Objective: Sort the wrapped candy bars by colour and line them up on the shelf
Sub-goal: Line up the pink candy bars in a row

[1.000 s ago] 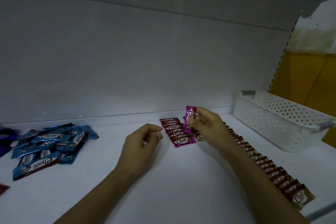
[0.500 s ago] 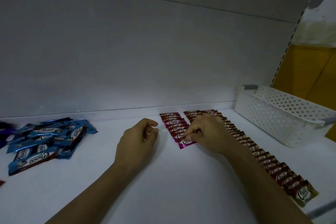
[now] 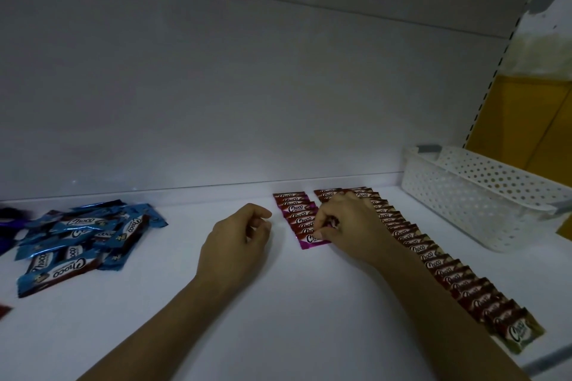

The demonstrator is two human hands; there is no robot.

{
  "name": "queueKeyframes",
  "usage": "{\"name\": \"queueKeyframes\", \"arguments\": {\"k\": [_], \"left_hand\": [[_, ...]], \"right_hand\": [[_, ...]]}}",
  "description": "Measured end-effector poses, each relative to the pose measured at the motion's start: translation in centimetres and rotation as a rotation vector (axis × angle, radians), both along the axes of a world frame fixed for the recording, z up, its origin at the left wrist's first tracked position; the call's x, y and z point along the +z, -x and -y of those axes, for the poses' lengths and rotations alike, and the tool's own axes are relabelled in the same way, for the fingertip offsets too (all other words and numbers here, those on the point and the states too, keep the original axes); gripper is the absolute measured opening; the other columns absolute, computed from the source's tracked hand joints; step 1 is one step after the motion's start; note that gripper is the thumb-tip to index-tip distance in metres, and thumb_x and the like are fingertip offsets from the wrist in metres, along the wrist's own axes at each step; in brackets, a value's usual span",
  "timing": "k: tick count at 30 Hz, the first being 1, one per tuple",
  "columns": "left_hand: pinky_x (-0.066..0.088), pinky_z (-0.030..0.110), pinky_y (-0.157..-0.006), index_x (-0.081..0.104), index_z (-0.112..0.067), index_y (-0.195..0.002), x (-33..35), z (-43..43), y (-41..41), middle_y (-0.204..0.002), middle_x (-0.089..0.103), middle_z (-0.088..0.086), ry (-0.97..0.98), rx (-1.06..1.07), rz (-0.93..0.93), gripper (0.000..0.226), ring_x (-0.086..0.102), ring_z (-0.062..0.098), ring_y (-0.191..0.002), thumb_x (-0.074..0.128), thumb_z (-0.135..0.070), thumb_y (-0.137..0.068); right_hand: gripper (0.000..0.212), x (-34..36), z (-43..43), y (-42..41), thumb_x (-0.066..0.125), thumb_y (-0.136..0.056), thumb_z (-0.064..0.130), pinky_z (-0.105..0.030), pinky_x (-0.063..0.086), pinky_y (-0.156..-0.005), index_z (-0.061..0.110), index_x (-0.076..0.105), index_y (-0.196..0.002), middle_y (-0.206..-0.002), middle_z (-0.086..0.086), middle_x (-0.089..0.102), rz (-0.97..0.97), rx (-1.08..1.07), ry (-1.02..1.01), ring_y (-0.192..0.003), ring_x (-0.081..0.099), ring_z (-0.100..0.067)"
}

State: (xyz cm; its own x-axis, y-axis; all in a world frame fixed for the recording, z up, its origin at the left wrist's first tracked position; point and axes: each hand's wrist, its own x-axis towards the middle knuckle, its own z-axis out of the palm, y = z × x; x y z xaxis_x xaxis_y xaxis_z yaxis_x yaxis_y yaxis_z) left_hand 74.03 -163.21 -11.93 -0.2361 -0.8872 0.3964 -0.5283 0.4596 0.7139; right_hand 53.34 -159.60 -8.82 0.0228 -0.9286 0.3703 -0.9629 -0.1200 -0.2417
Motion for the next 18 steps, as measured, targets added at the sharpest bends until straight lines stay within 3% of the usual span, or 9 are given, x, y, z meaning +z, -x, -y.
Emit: {"name": "queueKeyframes", "arguments": {"k": [5,9,11,14,18], "left_hand": [[0.040,0.019,-0.070,0.058,-0.030,-0.117,0.5,-0.6,-0.1,-0.093,0.056,-0.021,0.086,0.012,0.117,0.022,0.055,0.004,-0.092,0.050,-0.031,-0.096],[0.035,0.024,-0.098,0.039,-0.032,-0.139,0.8,-0.8,-0.9,-0.142,0.042,-0.013,0.329,0.033,0.529,0.043,0.039,0.010,-0.128,0.039,-0.044,-0.098],[0.025,0.029,-0.110,0.030,-0.031,-0.145,1.1,-0.8,-1.3,-0.154,0.028,-0.009,0.305,0.079,0.605,0.050,0.026,0.013,-0.139,0.035,-0.048,-0.098],[0.011,0.037,-0.118,0.015,-0.029,-0.150,1.6,-1.0,-1.6,-0.161,0.006,-0.003,0.223,0.109,0.722,0.058,0.007,0.017,-0.147,0.034,-0.049,-0.099],[0.011,0.042,-0.118,0.008,-0.028,-0.152,2.7,-0.8,-3.3,-0.162,-0.001,0.000,0.155,0.132,0.814,0.068,0.003,0.020,-0.148,0.039,-0.051,-0.096]], "right_hand": [[0.014,0.1,-0.1,0.2,0.069,-0.083,0.033,-0.031,0.028,-0.095,0.030,0.071,-0.097,-0.097,0.012,0.060,0.012,0.002,0.031,-0.099,0.047,-0.009],[0.037,0.1,-0.2,0.1,0.064,-0.087,0.036,-0.037,0.032,-0.105,0.026,0.059,-0.122,-0.121,0.006,0.061,0.051,-0.028,0.084,-0.112,0.051,-0.014],[0.046,0.2,-0.5,-0.4,0.062,-0.088,0.040,-0.038,0.031,-0.106,0.025,0.053,-0.131,-0.129,0.005,0.056,0.070,-0.025,0.101,-0.117,0.049,-0.014],[0.052,0.4,-1.1,-1.9,0.059,-0.090,0.041,-0.034,0.024,-0.108,0.027,0.045,-0.138,-0.140,0.006,0.048,0.084,0.013,0.125,-0.127,0.041,-0.014],[0.051,0.6,-1.2,-4.2,0.055,-0.092,0.041,-0.028,0.019,-0.110,0.028,0.042,-0.140,-0.145,0.007,0.041,0.013,0.109,0.130,-0.133,0.033,-0.012]]}}
